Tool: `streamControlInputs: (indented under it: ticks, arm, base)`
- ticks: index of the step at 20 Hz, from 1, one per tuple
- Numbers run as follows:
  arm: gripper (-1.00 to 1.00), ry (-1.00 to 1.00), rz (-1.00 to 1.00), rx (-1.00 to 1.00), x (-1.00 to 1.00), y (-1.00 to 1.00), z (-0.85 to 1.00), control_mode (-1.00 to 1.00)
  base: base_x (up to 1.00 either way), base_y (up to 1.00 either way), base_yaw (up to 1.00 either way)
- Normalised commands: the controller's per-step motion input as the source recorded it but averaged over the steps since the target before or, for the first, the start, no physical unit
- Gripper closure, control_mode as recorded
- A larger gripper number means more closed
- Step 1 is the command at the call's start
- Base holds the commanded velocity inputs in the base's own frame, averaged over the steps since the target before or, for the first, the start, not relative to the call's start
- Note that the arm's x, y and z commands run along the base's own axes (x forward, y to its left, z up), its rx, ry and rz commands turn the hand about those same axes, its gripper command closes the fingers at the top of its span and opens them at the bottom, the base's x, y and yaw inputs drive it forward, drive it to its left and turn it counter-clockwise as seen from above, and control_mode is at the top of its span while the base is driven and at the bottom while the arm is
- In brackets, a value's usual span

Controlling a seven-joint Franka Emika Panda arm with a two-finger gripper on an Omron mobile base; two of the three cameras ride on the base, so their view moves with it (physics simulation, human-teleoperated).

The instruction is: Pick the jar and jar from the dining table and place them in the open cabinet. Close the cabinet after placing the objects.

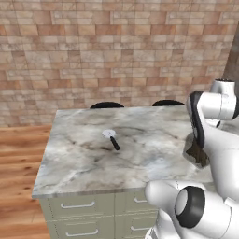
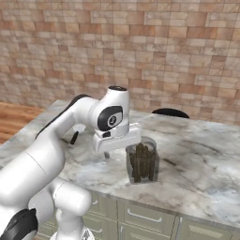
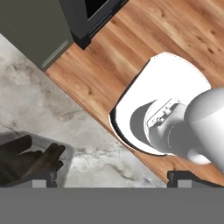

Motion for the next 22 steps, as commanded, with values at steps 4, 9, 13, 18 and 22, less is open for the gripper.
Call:
streamControlInputs:
  ticks: [4,9,13,18,22]
  arm:
    - [-1.00,0.00,0.00,0.00,0.00,0.00,-0.25,-1.00]
    - [-1.00,0.00,0.00,0.00,0.00,0.00,-0.19,-1.00]
    - [-1.00,-0.04,0.00,0.00,0.00,0.00,-0.05,-1.00]
    - [-1.00,-0.03,0.00,0.00,0.00,0.00,0.07,-1.00]
    - [-1.00,-0.02,0.00,0.00,-0.01,0.00,0.32,-1.00]
  base:
    - [0.00,0.00,0.00]
    - [0.00,0.00,0.00]
    - [0.00,0.00,0.00]
    - [0.00,0.00,0.00]
    - [0.00,0.00,0.00]
